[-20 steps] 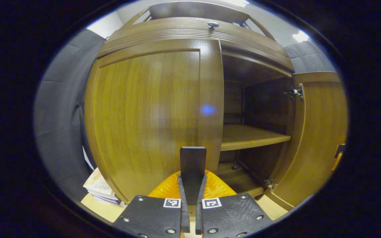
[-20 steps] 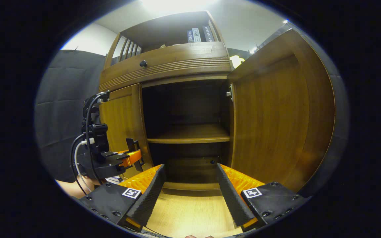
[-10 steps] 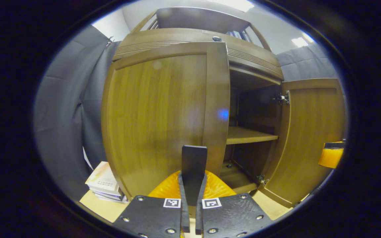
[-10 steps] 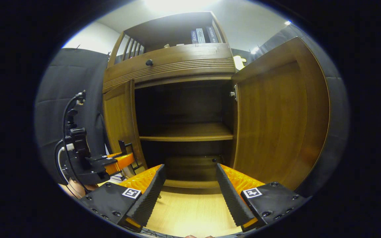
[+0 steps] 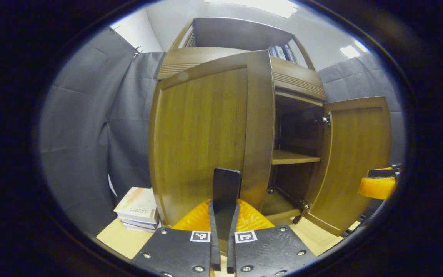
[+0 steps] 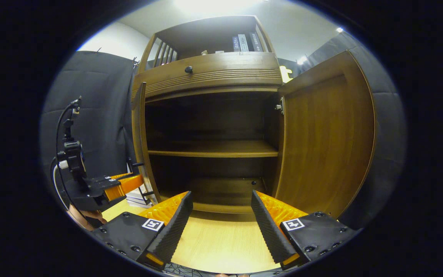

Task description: Open the right door of the double-door shoe cabinet with the right hand, and open the left door with the left hand.

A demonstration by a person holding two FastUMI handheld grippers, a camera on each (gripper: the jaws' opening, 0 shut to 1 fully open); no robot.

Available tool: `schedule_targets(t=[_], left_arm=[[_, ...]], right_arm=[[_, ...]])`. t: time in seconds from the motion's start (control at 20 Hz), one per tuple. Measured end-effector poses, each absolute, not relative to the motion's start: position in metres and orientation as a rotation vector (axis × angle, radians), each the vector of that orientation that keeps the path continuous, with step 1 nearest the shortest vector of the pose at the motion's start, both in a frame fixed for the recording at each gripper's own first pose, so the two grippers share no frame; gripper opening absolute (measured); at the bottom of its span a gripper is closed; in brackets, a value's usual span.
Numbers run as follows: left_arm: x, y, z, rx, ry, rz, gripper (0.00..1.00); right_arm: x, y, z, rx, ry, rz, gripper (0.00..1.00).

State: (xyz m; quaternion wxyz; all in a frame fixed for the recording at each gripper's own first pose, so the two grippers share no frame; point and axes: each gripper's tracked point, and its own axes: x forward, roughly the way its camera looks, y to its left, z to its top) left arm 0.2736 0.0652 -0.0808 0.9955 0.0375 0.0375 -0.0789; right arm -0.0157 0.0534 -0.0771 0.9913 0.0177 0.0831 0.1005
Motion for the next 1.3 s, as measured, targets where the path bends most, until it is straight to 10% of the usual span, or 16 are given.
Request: schedule_targets(t=[1.3], left_arm=[[0.213,0.218,-0.057,0.118,0.047,-0.210,0.08]], right_arm=[[-0.029,0.070,-0.073,0.071,0.159,0.215,0.93]])
